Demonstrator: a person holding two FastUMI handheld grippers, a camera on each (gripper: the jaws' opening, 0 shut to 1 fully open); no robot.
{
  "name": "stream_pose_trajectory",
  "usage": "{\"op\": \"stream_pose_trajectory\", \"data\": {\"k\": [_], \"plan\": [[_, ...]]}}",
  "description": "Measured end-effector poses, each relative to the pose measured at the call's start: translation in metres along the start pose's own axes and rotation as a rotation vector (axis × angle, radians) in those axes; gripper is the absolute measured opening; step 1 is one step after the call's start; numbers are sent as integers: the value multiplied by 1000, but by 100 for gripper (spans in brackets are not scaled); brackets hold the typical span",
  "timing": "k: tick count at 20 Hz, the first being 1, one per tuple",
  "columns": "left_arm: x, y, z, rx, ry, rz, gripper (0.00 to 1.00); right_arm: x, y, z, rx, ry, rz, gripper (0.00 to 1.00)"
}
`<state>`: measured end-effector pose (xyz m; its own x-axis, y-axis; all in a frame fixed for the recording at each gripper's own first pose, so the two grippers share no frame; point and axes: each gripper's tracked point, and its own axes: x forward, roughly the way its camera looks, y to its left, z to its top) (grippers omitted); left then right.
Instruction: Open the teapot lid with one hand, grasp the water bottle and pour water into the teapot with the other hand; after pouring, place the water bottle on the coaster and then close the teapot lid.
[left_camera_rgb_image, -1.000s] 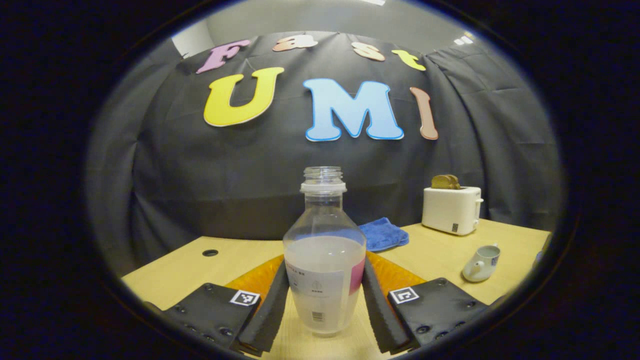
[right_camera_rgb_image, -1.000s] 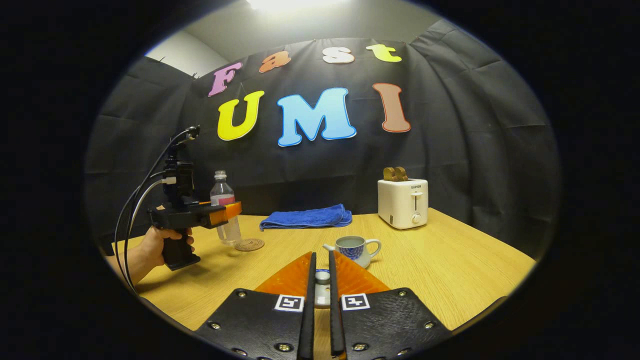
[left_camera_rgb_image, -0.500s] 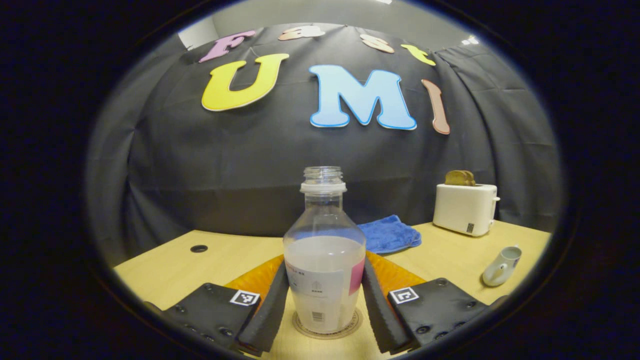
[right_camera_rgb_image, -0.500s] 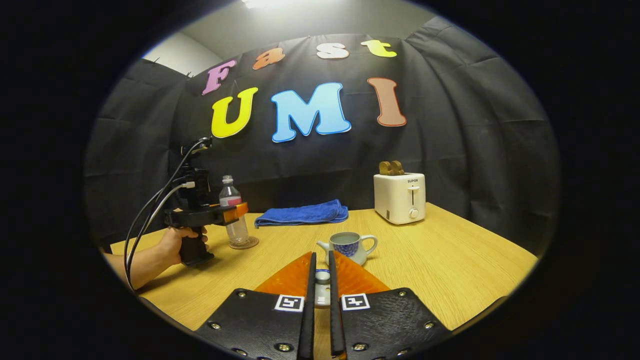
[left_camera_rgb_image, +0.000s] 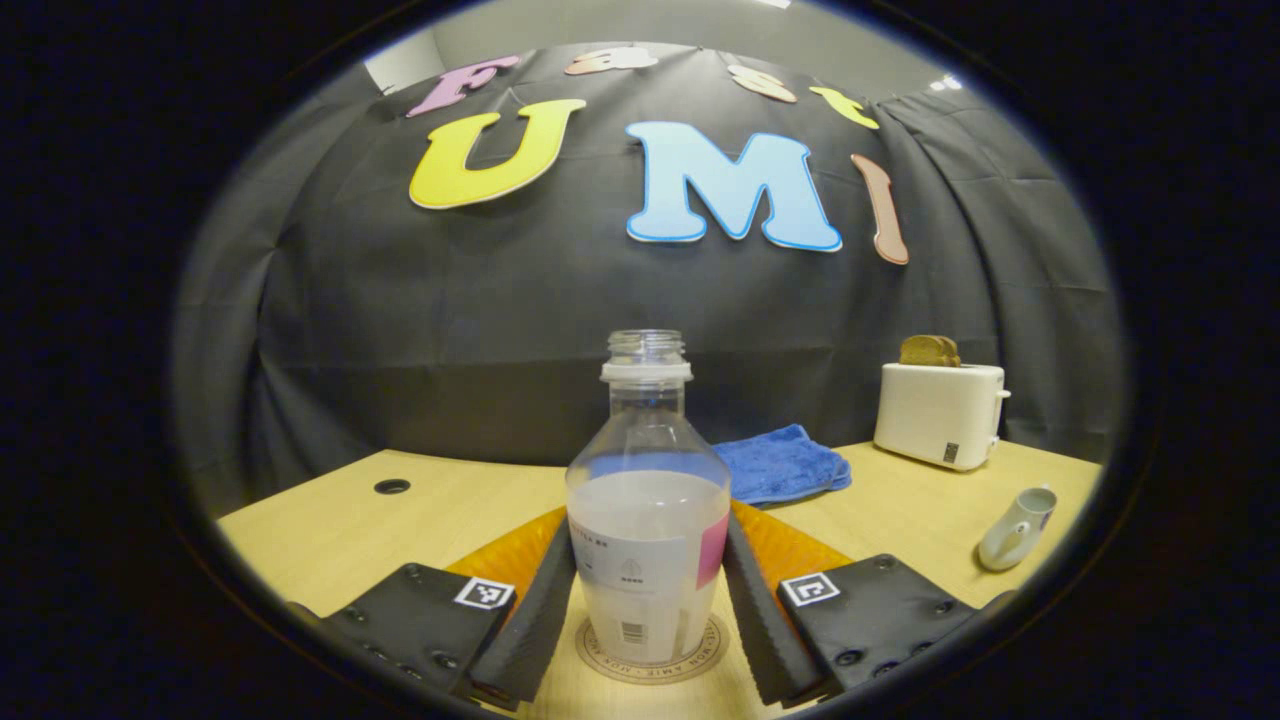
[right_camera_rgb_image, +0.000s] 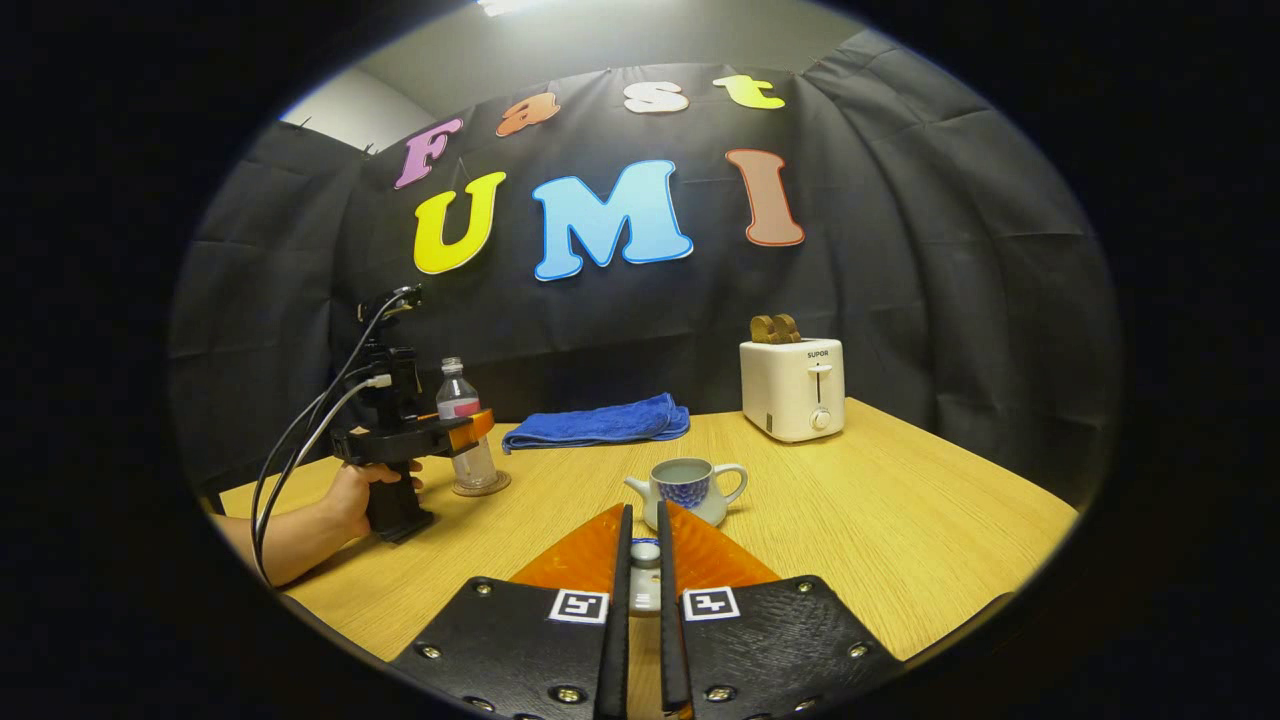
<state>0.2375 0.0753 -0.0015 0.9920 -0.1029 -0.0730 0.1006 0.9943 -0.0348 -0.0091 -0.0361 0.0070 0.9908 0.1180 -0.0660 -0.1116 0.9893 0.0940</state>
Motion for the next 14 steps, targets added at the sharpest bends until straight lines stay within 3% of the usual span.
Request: {"op": "stream_pose_trajectory", "data": {"k": [1, 3, 14], "plan": [[0, -1, -1, -4, 5, -2, 88, 0, 0, 0, 1, -1, -1, 13], [-3, 2, -1, -9, 8, 8, 100, 0, 1, -1, -1, 5, -1, 13], [-52, -1, 9, 10, -12, 41, 100, -9, 5, 2, -4, -7, 11, 13]]}}
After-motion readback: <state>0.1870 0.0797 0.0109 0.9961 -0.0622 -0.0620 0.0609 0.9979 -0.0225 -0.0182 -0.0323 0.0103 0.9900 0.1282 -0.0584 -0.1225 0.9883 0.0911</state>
